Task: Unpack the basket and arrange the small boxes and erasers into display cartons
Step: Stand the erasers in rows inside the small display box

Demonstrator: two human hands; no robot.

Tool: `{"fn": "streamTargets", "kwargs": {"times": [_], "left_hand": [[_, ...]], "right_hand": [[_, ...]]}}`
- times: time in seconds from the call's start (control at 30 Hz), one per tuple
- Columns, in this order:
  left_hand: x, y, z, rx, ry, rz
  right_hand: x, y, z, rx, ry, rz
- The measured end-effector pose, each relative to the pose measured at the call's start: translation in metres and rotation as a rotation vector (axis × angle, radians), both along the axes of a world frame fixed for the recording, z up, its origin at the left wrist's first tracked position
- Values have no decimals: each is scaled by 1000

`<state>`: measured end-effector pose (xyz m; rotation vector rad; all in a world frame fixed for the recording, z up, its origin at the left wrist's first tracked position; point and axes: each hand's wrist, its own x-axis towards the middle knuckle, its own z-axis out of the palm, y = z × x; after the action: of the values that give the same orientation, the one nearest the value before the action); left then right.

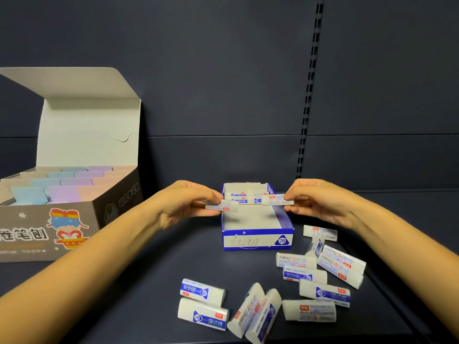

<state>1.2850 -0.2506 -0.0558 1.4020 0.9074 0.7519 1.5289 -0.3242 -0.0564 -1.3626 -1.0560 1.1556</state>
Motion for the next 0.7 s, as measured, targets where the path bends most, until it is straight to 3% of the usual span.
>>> {"fn": "streamTargets", "kwargs": {"times": [0.2, 0.7], "left_hand": [[11, 12, 0, -81, -66, -3], [28, 32, -6, 129, 26, -62]], "right_hand": [[2, 16, -2, -23, 32, 25], [3, 38, 3, 7, 91, 42]]}}
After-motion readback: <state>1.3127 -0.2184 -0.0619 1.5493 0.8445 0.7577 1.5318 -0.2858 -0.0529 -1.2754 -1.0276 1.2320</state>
